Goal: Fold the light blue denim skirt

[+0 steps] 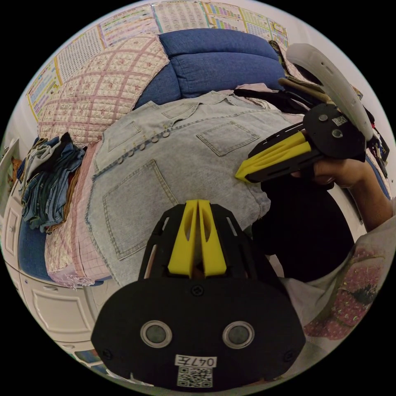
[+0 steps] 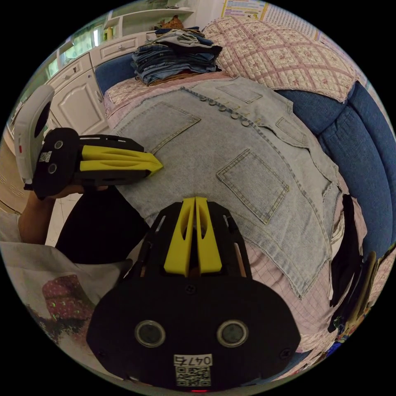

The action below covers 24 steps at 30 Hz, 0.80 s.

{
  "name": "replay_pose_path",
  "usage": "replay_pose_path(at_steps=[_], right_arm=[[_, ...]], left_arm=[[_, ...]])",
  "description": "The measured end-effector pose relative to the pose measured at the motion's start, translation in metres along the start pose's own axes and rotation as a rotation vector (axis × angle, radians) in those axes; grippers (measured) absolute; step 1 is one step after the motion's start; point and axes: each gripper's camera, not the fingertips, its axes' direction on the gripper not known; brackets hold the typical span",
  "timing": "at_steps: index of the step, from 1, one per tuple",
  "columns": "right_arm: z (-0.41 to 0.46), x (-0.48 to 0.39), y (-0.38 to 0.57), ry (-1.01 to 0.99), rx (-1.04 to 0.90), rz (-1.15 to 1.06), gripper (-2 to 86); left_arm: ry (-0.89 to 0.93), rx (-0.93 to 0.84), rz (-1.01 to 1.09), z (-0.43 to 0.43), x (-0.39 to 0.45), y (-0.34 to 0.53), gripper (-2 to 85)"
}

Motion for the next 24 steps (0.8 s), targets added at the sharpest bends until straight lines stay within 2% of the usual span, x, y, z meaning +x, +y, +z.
replay_pose_path(at_steps=[24], right_arm=[[-0.001, -0.009, 0.012, 0.001, -0.001, -0.001, -1.3]], left_arm=[[0.002, 0.0, -0.001, -0.004, 0.013, -0.01, -1.0]])
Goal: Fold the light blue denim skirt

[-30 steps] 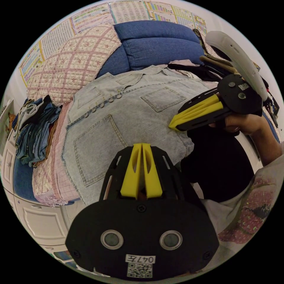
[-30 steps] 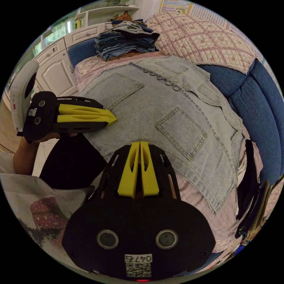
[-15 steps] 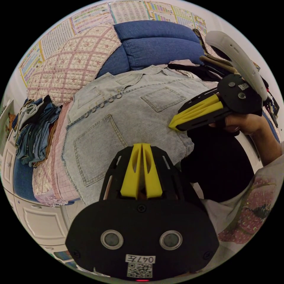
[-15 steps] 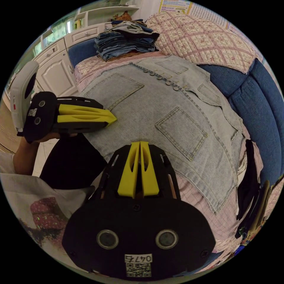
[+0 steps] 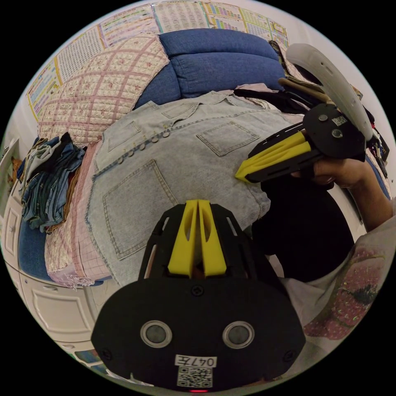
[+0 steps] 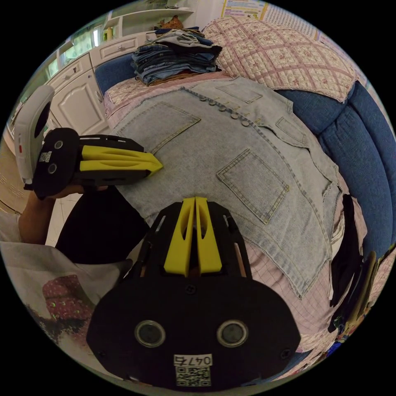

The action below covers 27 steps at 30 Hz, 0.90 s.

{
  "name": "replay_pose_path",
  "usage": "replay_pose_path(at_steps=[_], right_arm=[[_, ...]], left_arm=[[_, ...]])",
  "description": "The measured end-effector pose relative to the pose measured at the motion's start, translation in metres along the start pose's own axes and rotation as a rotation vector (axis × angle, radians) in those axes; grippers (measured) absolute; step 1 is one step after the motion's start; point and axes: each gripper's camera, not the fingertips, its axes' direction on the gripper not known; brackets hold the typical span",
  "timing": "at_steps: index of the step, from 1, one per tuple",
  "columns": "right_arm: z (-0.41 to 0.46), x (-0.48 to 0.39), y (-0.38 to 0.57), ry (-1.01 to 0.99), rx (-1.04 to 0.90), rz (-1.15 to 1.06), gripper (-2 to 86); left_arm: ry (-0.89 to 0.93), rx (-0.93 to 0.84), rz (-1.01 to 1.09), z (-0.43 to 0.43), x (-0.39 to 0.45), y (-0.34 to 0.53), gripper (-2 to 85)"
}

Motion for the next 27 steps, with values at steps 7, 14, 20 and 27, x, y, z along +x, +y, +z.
replay_pose_path(at_steps=[7, 14, 20, 27], right_arm=[[0.0, 0.0, 0.003, -0.004, 0.0, 0.002, -1.3], [0.001, -0.001, 0.006, -0.003, 0.0, 0.001, -1.2], [0.003, 0.0, 0.009, -0.007, 0.0, 0.003, -1.2], [0.004, 0.001, 0.011, -0.008, 0.0, 0.003, -1.2]], left_arm=[[0.003, 0.001, -0.001, 0.0, 0.003, -0.002, -1.0], [0.004, 0.001, -0.002, -0.001, 0.006, -0.005, -1.0], [0.005, 0.0, -0.002, -0.001, 0.007, -0.006, -1.0], [0.006, 0.001, -0.003, -0.001, 0.008, -0.008, -1.0]])
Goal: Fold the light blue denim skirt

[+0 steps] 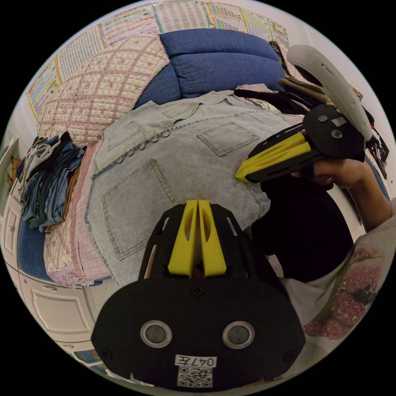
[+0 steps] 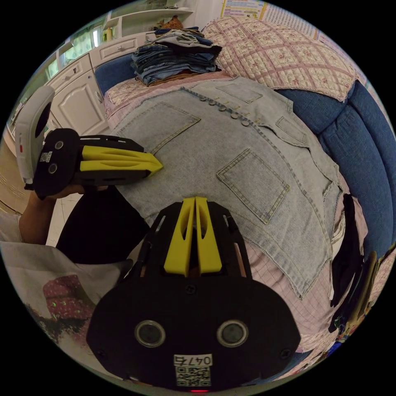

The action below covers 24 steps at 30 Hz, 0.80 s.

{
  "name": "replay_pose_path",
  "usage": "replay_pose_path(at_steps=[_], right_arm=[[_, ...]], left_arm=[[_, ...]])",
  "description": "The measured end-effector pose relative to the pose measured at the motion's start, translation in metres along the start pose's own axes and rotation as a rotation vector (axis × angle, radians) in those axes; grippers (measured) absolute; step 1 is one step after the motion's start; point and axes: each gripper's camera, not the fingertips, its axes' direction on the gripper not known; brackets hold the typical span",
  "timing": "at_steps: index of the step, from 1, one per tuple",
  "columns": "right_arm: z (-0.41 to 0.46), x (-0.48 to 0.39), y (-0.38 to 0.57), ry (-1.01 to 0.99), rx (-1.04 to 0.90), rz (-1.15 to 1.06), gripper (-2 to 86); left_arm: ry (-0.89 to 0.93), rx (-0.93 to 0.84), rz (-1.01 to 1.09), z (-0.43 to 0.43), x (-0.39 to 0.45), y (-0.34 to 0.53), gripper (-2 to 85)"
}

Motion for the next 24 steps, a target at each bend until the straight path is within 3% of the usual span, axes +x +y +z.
replay_pose_path(at_steps=[24], right_arm=[[0.011, 0.008, 0.006, -0.017, 0.0, 0.007, -1.3]], left_arm=[[0.018, 0.002, -0.007, 0.0, -0.002, -0.003, -1.0]])
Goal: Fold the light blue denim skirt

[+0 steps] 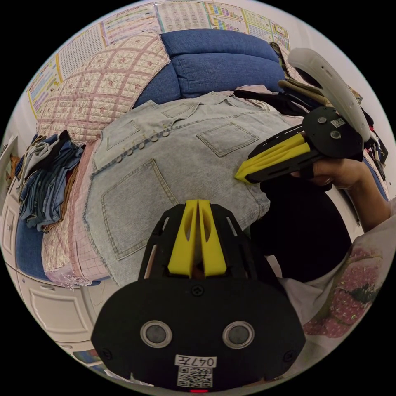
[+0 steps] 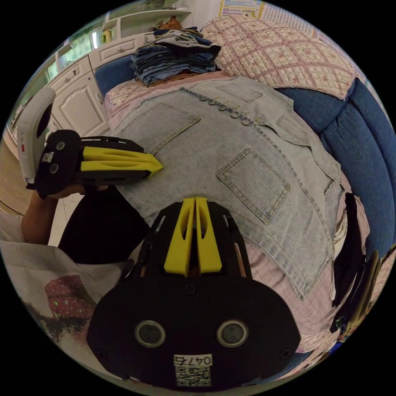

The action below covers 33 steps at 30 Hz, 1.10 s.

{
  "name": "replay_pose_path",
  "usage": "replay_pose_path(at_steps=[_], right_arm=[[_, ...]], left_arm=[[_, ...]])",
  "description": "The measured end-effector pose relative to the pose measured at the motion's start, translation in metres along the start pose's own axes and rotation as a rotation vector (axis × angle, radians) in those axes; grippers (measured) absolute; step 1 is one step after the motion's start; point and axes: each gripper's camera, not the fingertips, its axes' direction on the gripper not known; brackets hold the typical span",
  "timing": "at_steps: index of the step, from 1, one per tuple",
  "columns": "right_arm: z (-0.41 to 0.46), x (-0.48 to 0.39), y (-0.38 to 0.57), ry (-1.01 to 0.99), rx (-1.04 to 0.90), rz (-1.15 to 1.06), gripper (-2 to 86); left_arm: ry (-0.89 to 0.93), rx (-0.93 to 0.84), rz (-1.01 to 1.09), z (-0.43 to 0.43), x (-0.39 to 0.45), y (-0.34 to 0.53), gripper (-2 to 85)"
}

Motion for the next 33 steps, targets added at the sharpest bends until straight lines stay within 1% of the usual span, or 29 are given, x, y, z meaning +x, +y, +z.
replay_pose_path(at_steps=[33], right_arm=[[0.011, 0.005, 0.003, -0.002, 0.0, 0.002, -1.2]], left_arm=[[-0.001, 0.0, 0.0, -0.001, -0.001, -0.001, -1.0]])
